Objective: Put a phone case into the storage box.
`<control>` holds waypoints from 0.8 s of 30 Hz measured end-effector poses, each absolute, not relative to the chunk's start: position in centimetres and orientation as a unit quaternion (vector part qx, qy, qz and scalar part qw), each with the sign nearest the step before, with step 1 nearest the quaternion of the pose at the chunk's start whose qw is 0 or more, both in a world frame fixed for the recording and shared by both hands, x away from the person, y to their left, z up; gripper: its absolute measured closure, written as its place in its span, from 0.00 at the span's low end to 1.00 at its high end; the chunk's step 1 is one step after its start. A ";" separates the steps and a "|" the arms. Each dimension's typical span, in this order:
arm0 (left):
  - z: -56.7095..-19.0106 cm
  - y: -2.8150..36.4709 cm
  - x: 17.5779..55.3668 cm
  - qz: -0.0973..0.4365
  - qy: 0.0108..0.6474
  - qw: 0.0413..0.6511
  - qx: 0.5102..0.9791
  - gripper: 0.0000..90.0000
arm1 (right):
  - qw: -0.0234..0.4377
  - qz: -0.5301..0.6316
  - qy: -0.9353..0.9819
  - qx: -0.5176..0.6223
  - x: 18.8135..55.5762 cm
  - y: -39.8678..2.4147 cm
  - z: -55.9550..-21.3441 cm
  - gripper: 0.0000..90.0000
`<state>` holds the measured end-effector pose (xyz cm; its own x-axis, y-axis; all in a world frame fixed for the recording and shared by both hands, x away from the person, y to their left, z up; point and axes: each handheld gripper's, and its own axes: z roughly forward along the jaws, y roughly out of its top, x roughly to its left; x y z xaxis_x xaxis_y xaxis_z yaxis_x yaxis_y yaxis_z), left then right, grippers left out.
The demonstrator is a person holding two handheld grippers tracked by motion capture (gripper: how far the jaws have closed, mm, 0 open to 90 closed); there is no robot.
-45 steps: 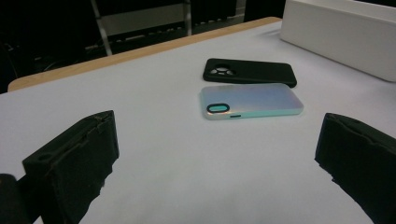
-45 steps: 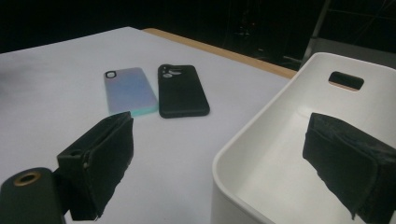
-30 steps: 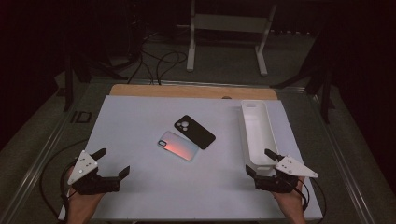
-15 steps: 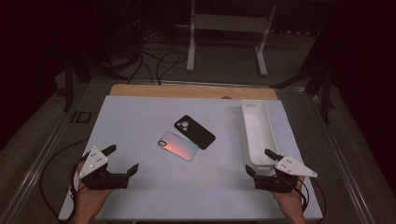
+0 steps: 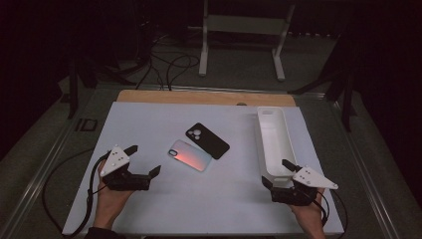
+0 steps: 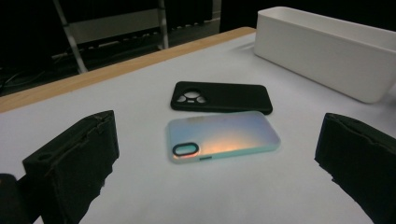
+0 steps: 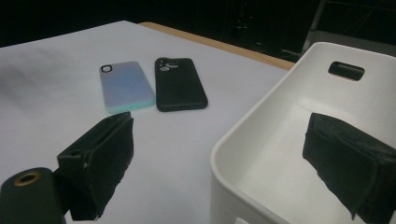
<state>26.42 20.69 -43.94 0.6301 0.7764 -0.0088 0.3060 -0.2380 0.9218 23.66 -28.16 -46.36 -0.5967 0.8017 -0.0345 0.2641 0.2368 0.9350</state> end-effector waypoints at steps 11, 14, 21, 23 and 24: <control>-43.4 19.4 28.0 0.238 0.360 0.511 0.743 0.00 | 0.268 0.501 0.740 0.360 23.7 -28.2 -46.4 0.10; -43.3 19.1 28.5 0.236 0.360 0.510 0.744 0.00 | 0.268 0.500 0.740 0.360 23.7 -28.2 -46.4 0.10; -43.4 17.9 29.7 0.232 0.359 0.508 0.748 0.00 | 0.268 0.500 0.741 0.359 23.7 -28.1 -46.5 0.10; -43.5 17.6 30.1 0.229 0.358 0.509 0.749 0.00 | 0.268 0.500 0.741 0.359 23.7 -28.1 -46.5 0.10; -43.5 17.4 30.3 0.227 0.358 0.510 0.749 0.00 | 0.267 0.501 0.741 0.359 23.8 -28.2 -46.5 0.10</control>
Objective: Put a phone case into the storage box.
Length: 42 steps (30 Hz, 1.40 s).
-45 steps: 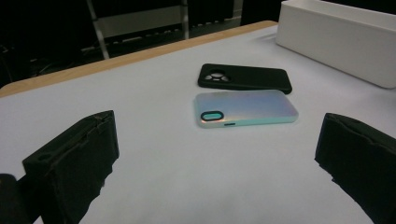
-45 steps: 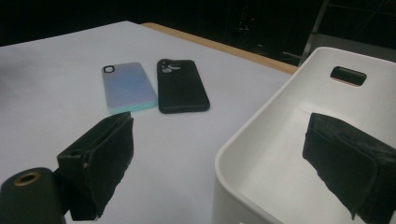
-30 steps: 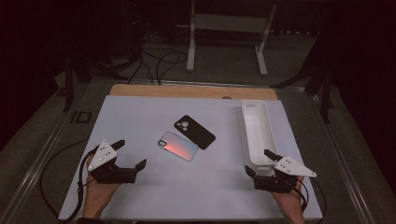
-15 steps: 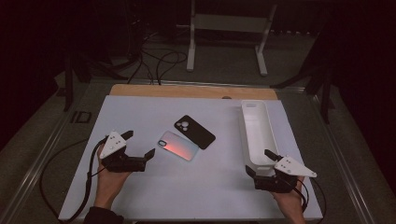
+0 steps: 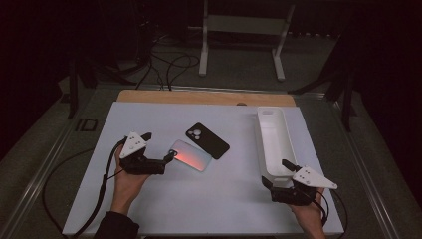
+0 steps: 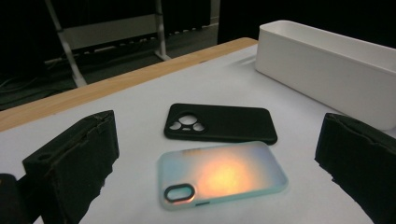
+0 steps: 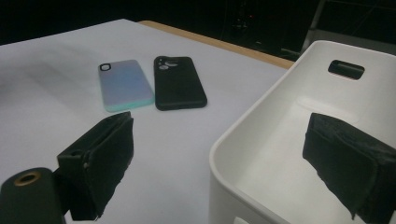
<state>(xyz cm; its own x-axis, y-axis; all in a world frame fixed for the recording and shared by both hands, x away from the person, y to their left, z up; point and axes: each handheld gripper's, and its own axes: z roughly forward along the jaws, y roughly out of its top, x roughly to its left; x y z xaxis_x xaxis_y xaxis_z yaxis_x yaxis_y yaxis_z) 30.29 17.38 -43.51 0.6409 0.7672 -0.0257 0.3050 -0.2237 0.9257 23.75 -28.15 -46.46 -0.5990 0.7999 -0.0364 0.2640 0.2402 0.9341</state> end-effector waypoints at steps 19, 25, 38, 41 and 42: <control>-44.6 12.8 34.1 0.217 0.359 0.478 0.772 0.01 | 0.267 0.504 0.740 0.357 23.7 -28.0 -46.3 0.10; -45.2 12.1 35.1 0.196 0.371 0.472 0.776 0.13 | 0.267 0.504 0.740 0.356 23.7 -28.1 -46.3 0.10; -46.8 10.2 37.1 0.175 0.389 0.441 0.790 0.47 | 0.267 0.503 0.742 0.354 23.8 -27.9 -46.4 0.10; -47.5 9.5 37.7 0.146 0.382 0.442 0.798 0.59 | 0.267 0.503 0.742 0.355 23.8 -27.9 -46.4 0.10; -47.7 9.3 37.8 0.142 0.381 0.442 0.800 0.65 | 0.267 0.503 0.742 0.354 23.8 -27.9 -46.4 0.10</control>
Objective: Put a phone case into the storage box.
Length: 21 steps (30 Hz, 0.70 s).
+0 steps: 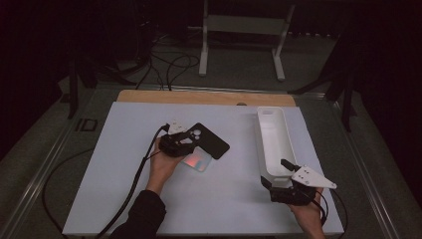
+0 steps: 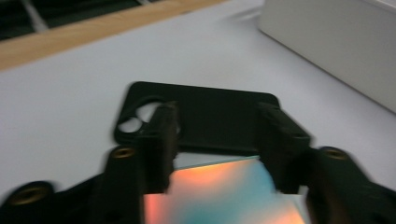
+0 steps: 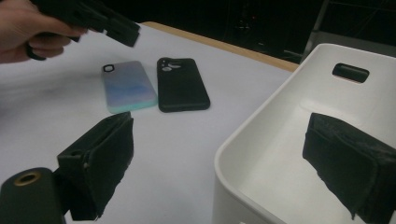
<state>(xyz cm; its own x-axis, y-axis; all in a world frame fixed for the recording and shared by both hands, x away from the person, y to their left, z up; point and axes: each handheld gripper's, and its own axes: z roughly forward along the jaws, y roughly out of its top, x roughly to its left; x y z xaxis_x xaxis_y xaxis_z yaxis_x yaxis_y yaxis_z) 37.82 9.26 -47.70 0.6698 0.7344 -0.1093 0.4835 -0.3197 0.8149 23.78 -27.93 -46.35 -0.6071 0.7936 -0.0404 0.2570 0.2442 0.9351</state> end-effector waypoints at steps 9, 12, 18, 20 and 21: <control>-50.0 7.4 39.0 0.116 0.398 0.415 0.810 1.00 | 0.268 0.503 0.742 0.353 23.8 -28.0 -46.3 0.10; -50.7 6.6 39.1 0.110 0.395 0.398 0.821 1.00 | 0.267 0.503 0.742 0.353 23.8 -27.9 -46.3 0.10; -51.3 5.7 39.5 0.104 0.393 0.371 0.835 1.00 | 0.267 0.502 0.743 0.353 23.8 -27.9 -46.3 0.10; -51.4 5.5 39.5 0.102 0.394 0.369 0.836 1.00 | 0.267 0.503 0.742 0.353 23.8 -27.9 -46.3 0.10; -51.5 5.4 39.5 0.102 0.393 0.366 0.838 1.00 | 0.267 0.503 0.742 0.353 23.8 -27.9 -46.4 0.10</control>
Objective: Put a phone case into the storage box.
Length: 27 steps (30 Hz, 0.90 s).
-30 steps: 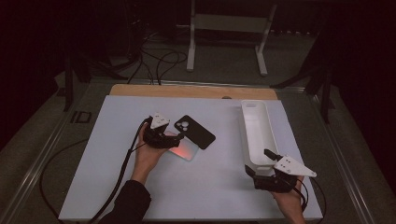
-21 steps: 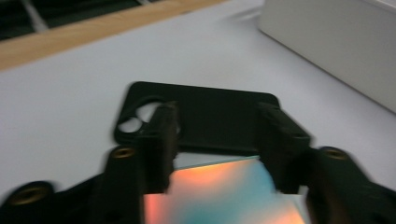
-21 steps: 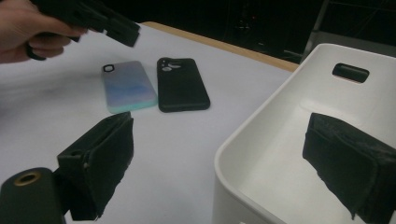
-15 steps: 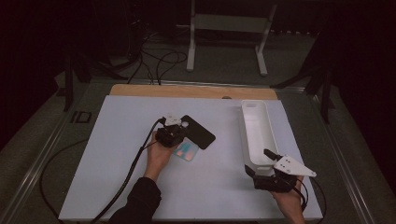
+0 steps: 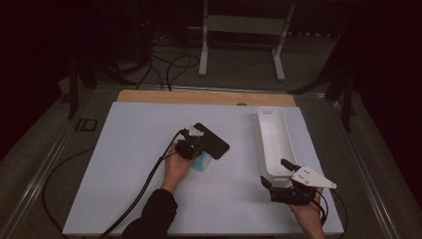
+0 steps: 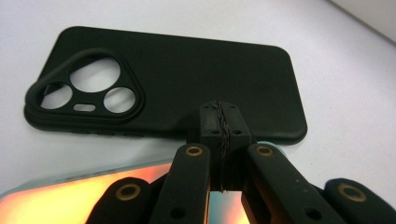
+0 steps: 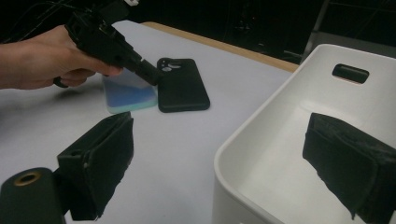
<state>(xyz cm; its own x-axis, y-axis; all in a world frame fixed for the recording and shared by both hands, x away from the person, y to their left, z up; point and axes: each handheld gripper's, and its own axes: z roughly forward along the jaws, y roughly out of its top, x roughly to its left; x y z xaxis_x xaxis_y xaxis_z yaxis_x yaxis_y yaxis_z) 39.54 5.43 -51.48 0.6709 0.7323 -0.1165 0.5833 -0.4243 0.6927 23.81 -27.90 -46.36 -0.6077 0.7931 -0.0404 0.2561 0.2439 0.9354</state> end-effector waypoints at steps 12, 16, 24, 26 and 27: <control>-51.8 5.3 39.7 0.099 0.401 0.358 0.837 1.00 | 0.268 0.502 0.743 0.353 23.8 -27.9 -46.4 0.10; -51.8 5.4 39.7 0.092 0.407 0.357 0.836 1.00 | 0.268 0.501 0.744 0.351 23.8 -27.8 -46.4 0.10; -51.9 5.0 39.0 0.081 0.398 0.338 0.849 1.00 | 0.271 0.500 0.743 0.352 23.8 -28.0 -46.4 0.10; -51.9 4.8 38.6 0.083 0.397 0.337 0.850 1.00 | 0.271 0.500 0.743 0.353 23.8 -28.0 -46.4 0.10; -51.9 4.7 38.4 0.081 0.395 0.336 0.851 1.00 | 0.271 0.500 0.743 0.353 23.8 -28.0 -46.4 0.10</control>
